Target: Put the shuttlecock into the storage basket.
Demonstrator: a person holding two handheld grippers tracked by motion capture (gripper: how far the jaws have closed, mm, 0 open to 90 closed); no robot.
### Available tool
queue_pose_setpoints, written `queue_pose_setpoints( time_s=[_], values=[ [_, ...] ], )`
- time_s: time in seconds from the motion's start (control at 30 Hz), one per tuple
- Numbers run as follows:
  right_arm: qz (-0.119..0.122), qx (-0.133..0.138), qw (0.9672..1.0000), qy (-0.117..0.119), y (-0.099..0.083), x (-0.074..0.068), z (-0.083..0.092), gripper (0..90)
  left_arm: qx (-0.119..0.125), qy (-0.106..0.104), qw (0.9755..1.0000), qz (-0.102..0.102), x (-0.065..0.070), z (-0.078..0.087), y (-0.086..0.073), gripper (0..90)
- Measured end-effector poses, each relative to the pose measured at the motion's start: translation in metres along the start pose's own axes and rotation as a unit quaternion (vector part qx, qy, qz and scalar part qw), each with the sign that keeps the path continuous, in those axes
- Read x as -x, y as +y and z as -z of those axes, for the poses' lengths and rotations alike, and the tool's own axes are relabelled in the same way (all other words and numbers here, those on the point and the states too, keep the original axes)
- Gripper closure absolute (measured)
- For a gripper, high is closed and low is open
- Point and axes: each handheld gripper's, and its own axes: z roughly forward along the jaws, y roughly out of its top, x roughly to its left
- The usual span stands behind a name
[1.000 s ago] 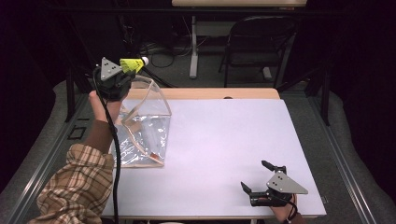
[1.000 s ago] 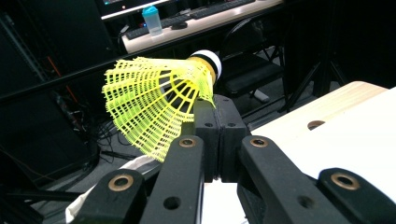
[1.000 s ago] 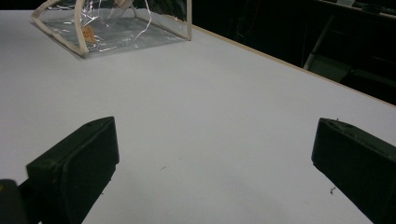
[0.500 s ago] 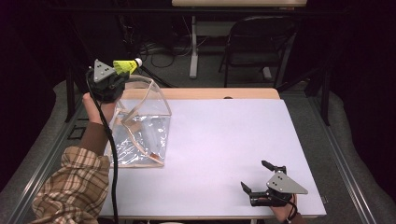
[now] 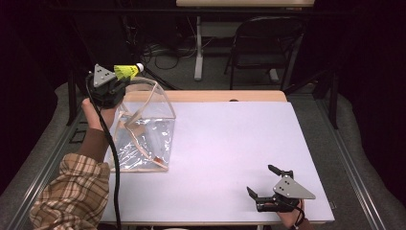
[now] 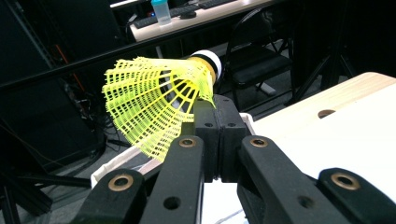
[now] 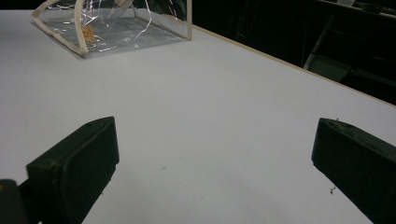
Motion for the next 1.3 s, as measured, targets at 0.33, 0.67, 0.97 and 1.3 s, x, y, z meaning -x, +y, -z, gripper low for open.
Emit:
queue_pose_setpoints(
  time_s=[0.33,0.67,0.97,1.3],
  values=[
    [0.0,0.0,1.0,0.0,0.0,0.0,0.0,0.1,-0.011,-0.002,0.9999,0.001,-0.002,0.002,-0.008,89.7],
    [-0.001,-0.001,1.0,0.001,0.0,0.0,0.0,0.2,-0.031,-0.024,0.9992,-0.003,-0.002,-0.002,-0.016,89.7],
    [-0.002,-0.003,1.0,0.003,0.0,0.0,-0.001,0.2,-0.045,-0.037,0.9983,-0.005,-0.005,-0.005,-0.024,89.7],
    [-0.002,-0.003,1.0,0.003,0.0,-0.001,-0.001,0.2,-0.056,-0.04,0.9976,-0.007,-0.006,-0.007,-0.028,89.7]
  ],
)
